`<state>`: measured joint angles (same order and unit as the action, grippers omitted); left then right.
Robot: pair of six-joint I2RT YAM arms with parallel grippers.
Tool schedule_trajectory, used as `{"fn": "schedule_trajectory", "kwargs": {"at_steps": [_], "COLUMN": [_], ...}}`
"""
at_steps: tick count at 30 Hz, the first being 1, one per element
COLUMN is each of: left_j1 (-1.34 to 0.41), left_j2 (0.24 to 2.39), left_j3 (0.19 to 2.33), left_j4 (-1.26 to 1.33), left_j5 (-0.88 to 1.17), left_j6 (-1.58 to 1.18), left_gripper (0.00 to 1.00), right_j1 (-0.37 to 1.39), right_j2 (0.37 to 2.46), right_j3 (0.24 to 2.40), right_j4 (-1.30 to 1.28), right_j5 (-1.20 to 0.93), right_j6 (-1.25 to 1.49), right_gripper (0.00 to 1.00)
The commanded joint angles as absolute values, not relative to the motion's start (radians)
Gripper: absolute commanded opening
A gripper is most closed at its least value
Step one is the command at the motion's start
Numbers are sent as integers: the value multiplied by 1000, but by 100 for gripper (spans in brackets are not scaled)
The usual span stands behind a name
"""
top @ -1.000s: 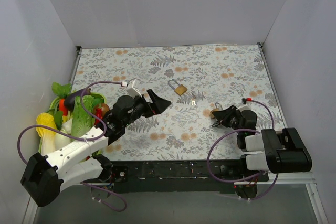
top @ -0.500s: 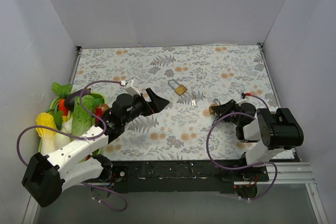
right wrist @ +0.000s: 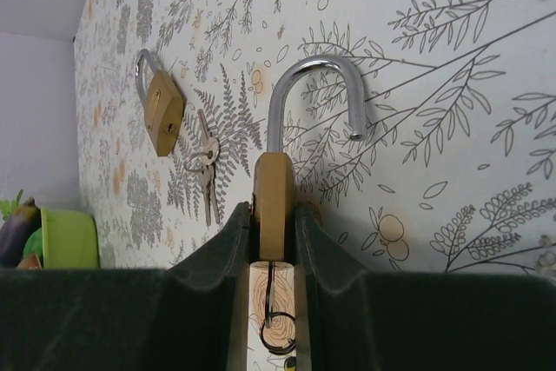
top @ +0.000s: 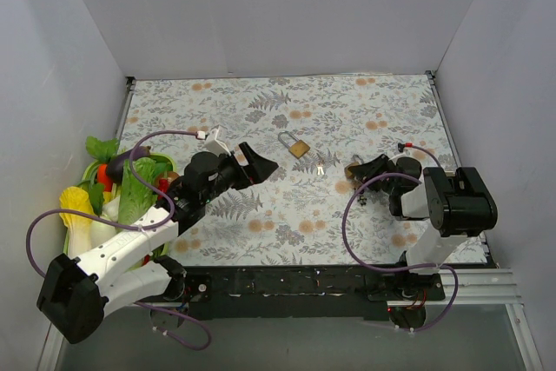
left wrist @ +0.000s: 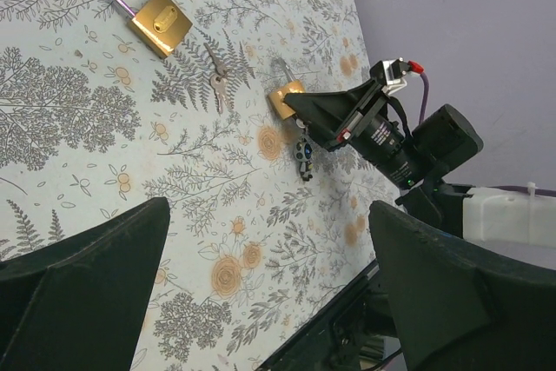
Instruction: Unlock with the key
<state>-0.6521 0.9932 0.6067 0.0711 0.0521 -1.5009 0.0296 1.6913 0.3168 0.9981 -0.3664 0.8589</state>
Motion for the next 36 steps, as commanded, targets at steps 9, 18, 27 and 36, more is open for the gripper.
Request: {"fn": "schedule_trajectory", "kwargs": {"at_steps": [9,18,27,36], "left_j1": [-643,-643,-641,-640], "left_j2": [956,942,920,919], "left_j3": [618,600,587,584], "left_j4": [40,48,45,46], "left_j5": [52,63,69,80], "left_j6": [-1508,-1514,-1497,-1482], "left_gripper": [98,98,98,98], "right_j1": [21,21,21,26], "right_j2": [1692,1582,1333,1161], "right_j3": [388,341,282,328], "right_j4": [911,824,623,428], "right_j5": [-344,-290,-161,-92], "right_j6": [836,802,706,481], "right_gripper": [61,72,74,62]}}
